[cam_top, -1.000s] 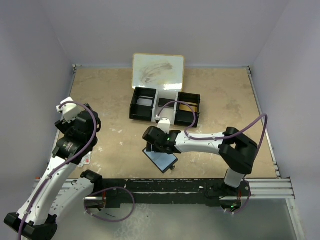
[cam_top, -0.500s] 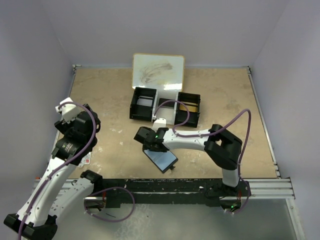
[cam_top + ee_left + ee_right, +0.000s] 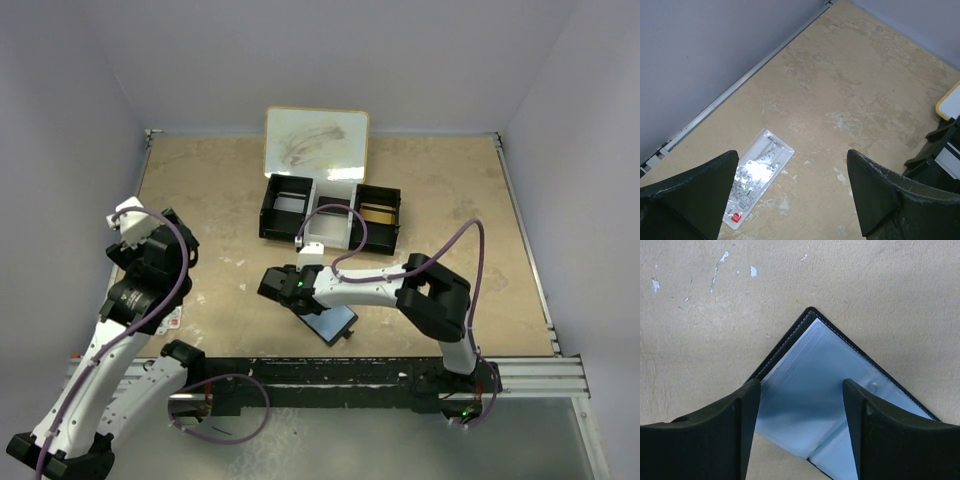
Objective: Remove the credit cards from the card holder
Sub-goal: Remove the credit card from the card holder.
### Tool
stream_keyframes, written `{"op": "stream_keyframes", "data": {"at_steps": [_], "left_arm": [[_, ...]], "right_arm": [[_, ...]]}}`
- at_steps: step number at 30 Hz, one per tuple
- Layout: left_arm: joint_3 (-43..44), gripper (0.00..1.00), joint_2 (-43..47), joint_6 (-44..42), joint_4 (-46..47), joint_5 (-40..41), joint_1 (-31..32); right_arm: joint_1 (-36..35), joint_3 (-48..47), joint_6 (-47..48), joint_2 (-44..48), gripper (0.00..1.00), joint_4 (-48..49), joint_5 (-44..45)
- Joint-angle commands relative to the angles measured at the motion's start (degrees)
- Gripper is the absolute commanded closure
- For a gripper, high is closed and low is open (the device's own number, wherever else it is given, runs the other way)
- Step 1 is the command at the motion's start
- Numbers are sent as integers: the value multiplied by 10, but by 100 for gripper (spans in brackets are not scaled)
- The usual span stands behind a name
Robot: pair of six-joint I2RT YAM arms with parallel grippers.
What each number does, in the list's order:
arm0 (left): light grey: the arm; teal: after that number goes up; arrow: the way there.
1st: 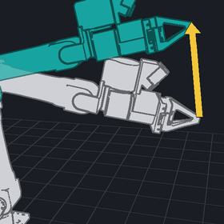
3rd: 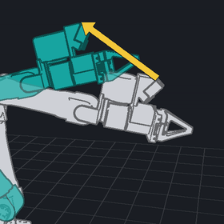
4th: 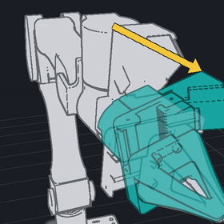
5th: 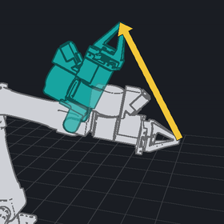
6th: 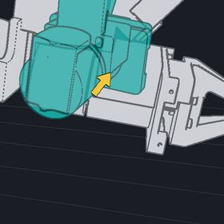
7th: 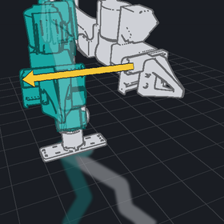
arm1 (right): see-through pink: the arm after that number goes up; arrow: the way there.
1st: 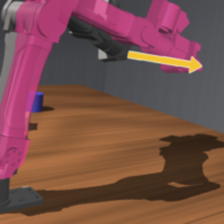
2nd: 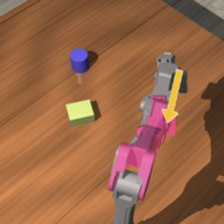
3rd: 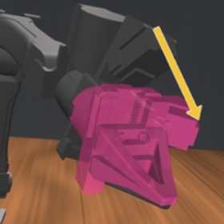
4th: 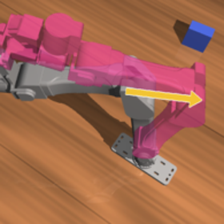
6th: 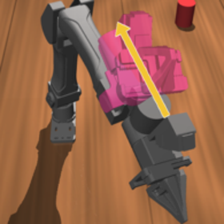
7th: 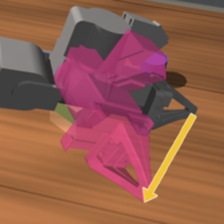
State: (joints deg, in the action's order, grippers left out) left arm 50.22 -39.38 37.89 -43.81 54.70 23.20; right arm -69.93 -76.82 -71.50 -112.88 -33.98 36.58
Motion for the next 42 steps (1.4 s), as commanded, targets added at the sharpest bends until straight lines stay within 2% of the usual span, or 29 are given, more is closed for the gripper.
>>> {"op": "stream_keyframes", "data": {"at_steps": [1,3,5,9,11,12,14,20,22,26,30,36,42], "left_arm": [[0,13,7,0,13,14,-4],[0,13,7,0,13,13,-4],[0,13,8,0,13,11,-4],[-1,13,7,-1,14,5,-4],[-1,13,6,-2,14,2,-4],[-2,13,7,-2,14,0,-4],[-2,13,5,-2,15,-3,-4],[-3,13,5,-4,19,-20,-4],[-4,13,4,-6,21,-25,-4],[-4,13,3,-8,22,-30,-4],[-4,13,4,-10,25,-31,-4],[-5,13,3,-14,26,-34,-4],[-5,13,1,-15,27,-33,-4]], "right_arm": [[-10,23,-22,-2,35,-36,-17],[-11,35,2,14,43,-6,-20],[-11,53,21,34,48,23,-23],[-11,118,107,90,57,144,-52],[-11,148,137,116,71,183,-68],[-10,164,151,129,74,202,-74],[-11,189,174,148,74,225,-115],[-11,208,172,185,73,207,-96],[-11,222,168,202,68,202,-98],[-11,229,148,227,42,178,-100],[-11,202,111,215,28,124,-101],[-11,135,39,133,24,33,-77],[-10,118,30,96,25,27,-77]]}}
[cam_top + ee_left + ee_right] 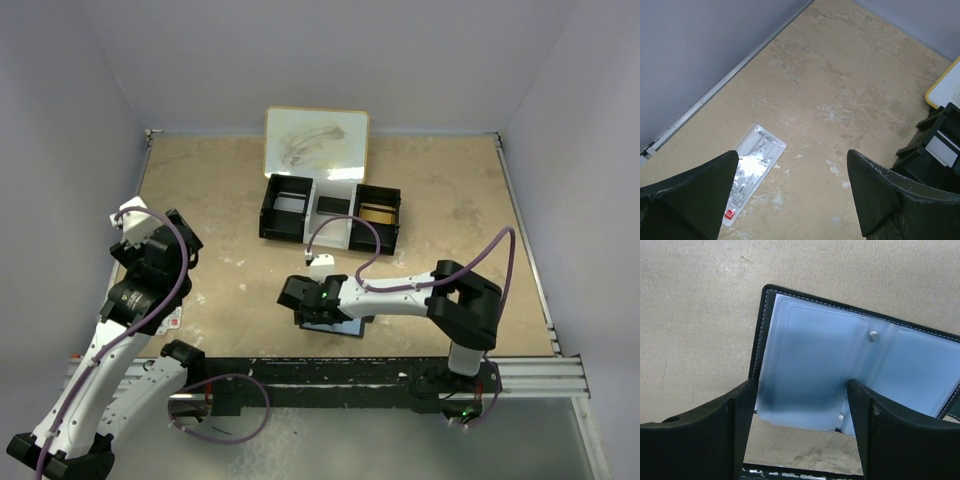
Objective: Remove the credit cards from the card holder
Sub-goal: Remove the credit card from the card holder.
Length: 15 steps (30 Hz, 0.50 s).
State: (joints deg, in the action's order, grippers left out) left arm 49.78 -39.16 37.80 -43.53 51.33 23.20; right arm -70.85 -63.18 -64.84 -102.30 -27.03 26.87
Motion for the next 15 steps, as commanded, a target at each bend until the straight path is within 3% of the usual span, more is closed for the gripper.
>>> {"op": "stream_keyframes", "data": {"at_steps": [1,5,10,13,15], "left_arm": [[-1,13,-1,-14,24,1,-4],[-1,13,-1,-13,24,1,-4],[-4,13,-1,-23,37,-36,-4],[-10,13,0,-31,58,-126,-4],[-17,13,-1,-17,75,-246,-4]], "right_arm": [[-2,-19,-40,-13,25,-46,20],[-1,-2,-23,0,32,-12,10],[12,74,26,68,41,132,-51],[34,121,45,97,40,204,-103],[43,131,45,105,37,211,-110]]}}
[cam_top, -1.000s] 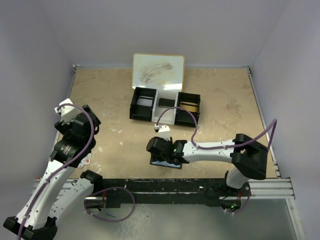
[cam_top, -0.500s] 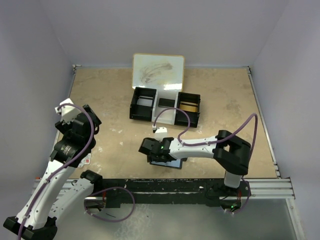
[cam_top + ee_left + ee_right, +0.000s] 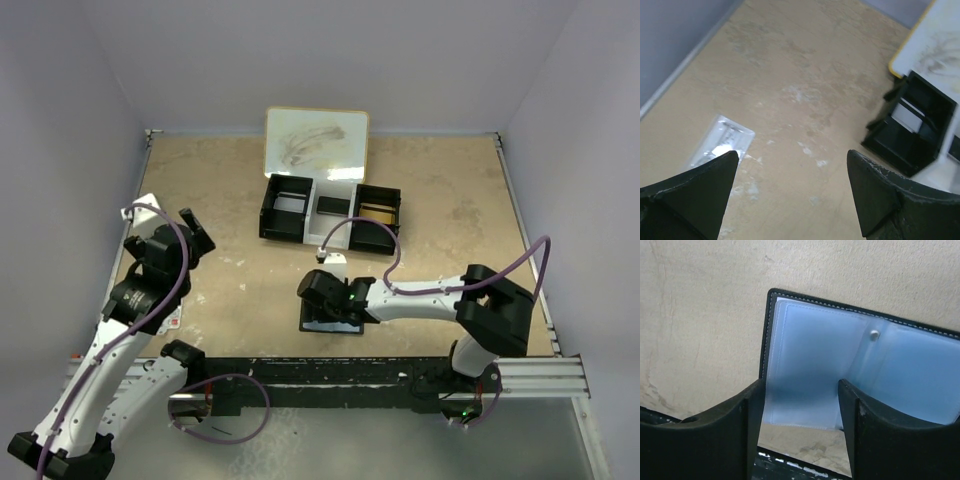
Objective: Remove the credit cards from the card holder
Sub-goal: Remove the credit card from the card holder.
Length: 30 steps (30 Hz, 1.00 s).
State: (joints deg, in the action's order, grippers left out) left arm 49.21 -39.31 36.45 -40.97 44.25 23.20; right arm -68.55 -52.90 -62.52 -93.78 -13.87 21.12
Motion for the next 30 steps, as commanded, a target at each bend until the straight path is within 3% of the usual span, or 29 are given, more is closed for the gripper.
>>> {"op": "stream_keyframes", "data": {"at_steps": [1,5,7,11,17,23,30], "left_arm": [[-23,13,-5,8,62,-236,-4],[-92,17,-11,75,144,-442,0],[-134,19,0,101,174,-475,14],[-186,20,11,135,186,-439,69],[-212,24,-28,174,194,-349,170],[-234,27,-24,193,203,-322,179],[-241,27,-29,194,206,-326,180]], "right_arm": [[24,33,24,22,37,81,-54],[30,39,33,20,38,83,-56],[30,38,39,18,36,84,-60],[30,30,51,19,28,88,-49],[30,10,54,34,27,56,-23],[28,-58,32,-6,27,-54,33],[25,-86,8,-44,26,-93,48]]}}
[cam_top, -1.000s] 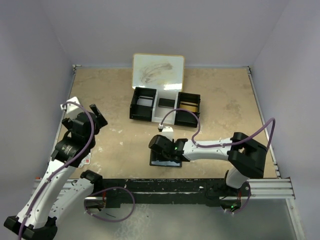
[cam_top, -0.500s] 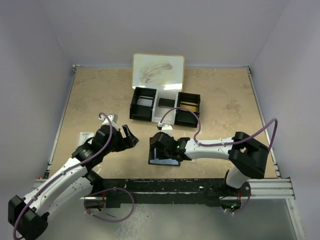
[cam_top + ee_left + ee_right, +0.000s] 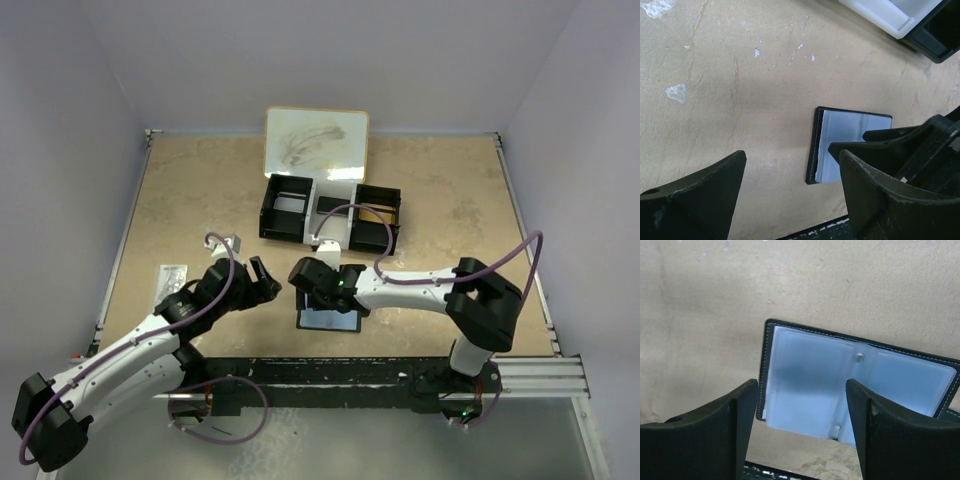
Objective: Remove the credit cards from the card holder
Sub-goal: Remove the credit card from the card holder.
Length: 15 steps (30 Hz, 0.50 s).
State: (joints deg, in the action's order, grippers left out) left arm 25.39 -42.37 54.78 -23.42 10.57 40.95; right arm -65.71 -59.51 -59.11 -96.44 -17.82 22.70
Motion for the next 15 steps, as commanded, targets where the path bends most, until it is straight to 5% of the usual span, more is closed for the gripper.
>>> {"op": "stream_keyframes", "data": {"at_steps": [1,8,15], "left_arm": [[-3,27,1,10,31,8,3],[-4,28,3,11,33,6,4],[-2,28,-5,9,43,-5,4]], "right_arm": [[-4,-22,-29,-24,26,-58,32],[-4,-12,-32,-49,30,-43,14],[-4,11,-34,-28,46,-31,-6]]}}
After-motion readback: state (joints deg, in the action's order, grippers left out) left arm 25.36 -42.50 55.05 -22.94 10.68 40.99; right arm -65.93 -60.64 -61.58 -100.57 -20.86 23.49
